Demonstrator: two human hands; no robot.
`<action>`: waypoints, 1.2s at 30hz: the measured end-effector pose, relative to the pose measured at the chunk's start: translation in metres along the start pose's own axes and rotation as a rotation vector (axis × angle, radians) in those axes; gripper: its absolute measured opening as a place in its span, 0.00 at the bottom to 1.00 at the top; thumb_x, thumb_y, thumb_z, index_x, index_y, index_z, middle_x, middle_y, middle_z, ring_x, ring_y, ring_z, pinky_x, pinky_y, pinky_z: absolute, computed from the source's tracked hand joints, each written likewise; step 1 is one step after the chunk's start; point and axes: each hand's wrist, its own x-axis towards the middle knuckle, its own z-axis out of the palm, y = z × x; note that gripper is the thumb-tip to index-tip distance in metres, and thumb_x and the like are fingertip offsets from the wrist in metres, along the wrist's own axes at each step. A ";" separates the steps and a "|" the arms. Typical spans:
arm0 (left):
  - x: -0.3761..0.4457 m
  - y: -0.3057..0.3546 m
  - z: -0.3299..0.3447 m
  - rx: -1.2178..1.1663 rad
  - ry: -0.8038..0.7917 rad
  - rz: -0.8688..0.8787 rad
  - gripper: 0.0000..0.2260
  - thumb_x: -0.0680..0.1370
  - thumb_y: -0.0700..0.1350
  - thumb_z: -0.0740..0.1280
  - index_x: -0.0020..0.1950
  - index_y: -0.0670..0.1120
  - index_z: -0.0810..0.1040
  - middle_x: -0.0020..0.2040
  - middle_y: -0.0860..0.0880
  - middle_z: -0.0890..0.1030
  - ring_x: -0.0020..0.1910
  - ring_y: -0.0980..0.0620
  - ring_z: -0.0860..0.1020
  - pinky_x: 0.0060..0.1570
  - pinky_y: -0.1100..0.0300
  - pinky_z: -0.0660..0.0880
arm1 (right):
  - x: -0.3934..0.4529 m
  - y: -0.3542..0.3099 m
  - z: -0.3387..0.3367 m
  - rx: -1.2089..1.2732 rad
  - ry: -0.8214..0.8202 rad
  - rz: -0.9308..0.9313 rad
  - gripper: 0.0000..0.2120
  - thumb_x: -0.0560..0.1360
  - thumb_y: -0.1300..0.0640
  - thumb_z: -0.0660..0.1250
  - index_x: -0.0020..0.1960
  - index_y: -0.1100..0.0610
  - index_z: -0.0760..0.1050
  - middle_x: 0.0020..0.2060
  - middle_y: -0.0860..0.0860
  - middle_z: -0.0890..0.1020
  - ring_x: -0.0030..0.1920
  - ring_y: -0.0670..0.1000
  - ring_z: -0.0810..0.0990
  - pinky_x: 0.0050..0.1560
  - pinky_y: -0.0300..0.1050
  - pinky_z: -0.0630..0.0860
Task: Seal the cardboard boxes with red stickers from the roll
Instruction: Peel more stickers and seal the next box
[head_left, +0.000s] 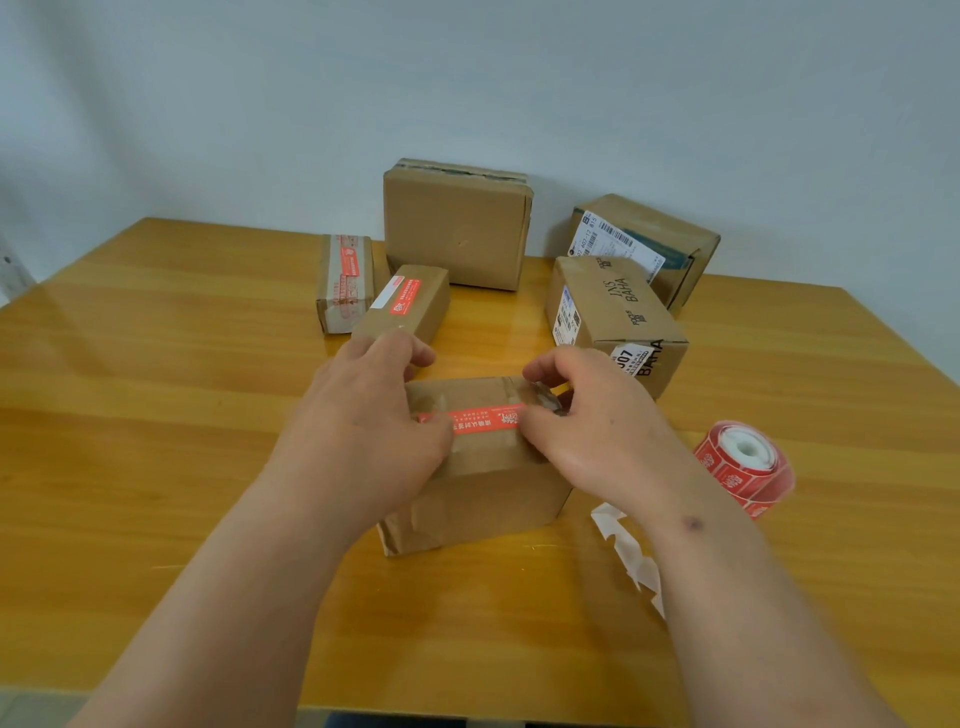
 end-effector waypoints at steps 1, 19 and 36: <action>0.000 0.001 0.000 0.000 -0.001 -0.007 0.22 0.73 0.56 0.71 0.64 0.57 0.69 0.60 0.56 0.71 0.57 0.55 0.70 0.48 0.60 0.72 | 0.000 -0.001 0.001 0.002 0.003 0.001 0.17 0.73 0.45 0.67 0.60 0.45 0.71 0.53 0.41 0.71 0.47 0.40 0.72 0.40 0.32 0.66; 0.004 -0.008 0.004 -0.141 0.049 0.033 0.15 0.76 0.42 0.68 0.60 0.56 0.72 0.56 0.57 0.70 0.45 0.57 0.71 0.37 0.71 0.65 | 0.008 0.002 0.009 -0.028 0.094 0.053 0.07 0.78 0.48 0.60 0.53 0.46 0.73 0.47 0.42 0.76 0.43 0.41 0.74 0.37 0.36 0.70; -0.007 -0.014 0.001 -0.244 0.018 0.012 0.20 0.73 0.39 0.70 0.60 0.57 0.73 0.53 0.57 0.73 0.44 0.58 0.72 0.35 0.70 0.66 | -0.005 0.004 0.005 0.021 0.042 0.028 0.12 0.76 0.50 0.63 0.59 0.46 0.73 0.53 0.42 0.74 0.46 0.40 0.73 0.40 0.31 0.67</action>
